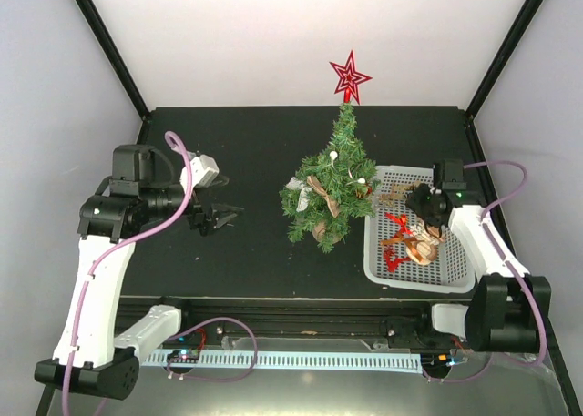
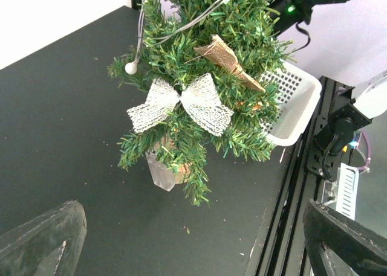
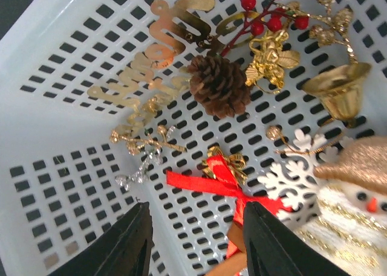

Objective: Decorate the small christmas tree

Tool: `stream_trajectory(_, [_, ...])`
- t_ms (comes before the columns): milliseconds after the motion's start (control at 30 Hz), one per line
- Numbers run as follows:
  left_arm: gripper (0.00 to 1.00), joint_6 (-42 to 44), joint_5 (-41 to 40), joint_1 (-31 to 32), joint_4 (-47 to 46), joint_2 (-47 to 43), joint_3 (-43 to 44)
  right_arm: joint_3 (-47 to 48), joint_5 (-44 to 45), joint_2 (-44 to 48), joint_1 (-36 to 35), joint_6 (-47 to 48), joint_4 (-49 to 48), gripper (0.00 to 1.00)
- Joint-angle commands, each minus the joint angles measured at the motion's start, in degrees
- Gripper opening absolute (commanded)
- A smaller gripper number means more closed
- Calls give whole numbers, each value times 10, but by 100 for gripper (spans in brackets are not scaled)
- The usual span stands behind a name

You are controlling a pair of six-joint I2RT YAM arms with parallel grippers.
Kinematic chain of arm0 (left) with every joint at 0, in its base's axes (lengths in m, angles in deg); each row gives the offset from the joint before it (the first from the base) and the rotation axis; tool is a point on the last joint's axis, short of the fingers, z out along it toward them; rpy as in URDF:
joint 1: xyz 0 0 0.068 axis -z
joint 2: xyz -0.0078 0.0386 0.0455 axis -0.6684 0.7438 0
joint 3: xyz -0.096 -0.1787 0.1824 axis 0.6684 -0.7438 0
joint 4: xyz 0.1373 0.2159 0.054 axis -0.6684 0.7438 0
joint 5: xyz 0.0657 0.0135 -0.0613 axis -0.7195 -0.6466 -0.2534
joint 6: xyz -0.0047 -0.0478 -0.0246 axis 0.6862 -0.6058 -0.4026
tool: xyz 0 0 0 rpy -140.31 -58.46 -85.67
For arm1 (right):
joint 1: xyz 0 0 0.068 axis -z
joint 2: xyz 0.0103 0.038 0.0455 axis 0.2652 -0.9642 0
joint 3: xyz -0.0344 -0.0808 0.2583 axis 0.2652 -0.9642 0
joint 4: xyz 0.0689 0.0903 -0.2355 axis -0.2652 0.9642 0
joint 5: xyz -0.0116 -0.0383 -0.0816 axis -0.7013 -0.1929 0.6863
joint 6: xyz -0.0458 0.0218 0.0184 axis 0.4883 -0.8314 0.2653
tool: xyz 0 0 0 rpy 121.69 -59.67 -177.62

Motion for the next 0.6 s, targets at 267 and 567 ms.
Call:
stream_trajectory(267, [99, -30, 85, -53, -48, -62, -41, 22, 60, -79, 4, -42, -69, 46])
stream_trajectory(567, [99, -36, 94, -68, -59, -74, -59, 16, -28, -142, -1, -14, -134, 45])
